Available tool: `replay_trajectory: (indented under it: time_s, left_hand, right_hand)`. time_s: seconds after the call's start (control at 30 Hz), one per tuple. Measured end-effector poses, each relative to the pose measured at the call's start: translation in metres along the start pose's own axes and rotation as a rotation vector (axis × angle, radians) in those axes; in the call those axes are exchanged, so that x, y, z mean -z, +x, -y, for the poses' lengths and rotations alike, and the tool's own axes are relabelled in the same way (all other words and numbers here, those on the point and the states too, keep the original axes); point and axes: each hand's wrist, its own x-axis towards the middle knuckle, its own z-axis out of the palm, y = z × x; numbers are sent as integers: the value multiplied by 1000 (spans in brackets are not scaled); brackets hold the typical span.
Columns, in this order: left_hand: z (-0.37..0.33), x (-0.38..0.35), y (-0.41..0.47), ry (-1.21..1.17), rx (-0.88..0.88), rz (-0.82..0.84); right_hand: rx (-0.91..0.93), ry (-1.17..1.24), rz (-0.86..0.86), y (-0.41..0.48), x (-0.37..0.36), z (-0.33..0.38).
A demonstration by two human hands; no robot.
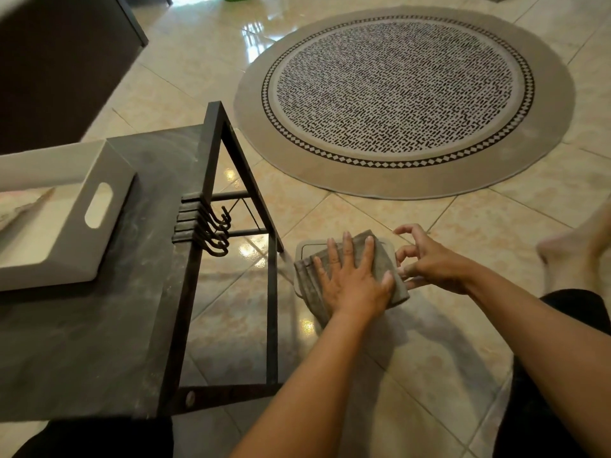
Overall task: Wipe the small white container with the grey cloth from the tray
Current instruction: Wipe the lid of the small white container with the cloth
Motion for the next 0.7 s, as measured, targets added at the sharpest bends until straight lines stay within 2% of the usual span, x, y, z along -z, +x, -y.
replay_trajectory:
  time_s: [0.13,0.27,0.43,0.6,0.63,0.7]
  left_hand:
    - [-2,4,7,6,2,9]
    - [16,13,18,24,11,-51]
    - [50,6,-9,45,167,-162]
    - [27,-27,-28,81,-96,-215]
    - [28,-29,-25,86,-135,-217]
    - [35,-27,-17,104,-198,-204]
  right_hand:
    - [3,-58,-9,-1,-3,3]
    - [-2,-44,-38,-3,-6,7]
    - [21,-1,-57,-3,-7,-1]
    - [-16,0,-36,-10,-4,1]
    - [-31,-42,-32,-10,-2,3]
    - [-4,-296,-133,-1,2,11]
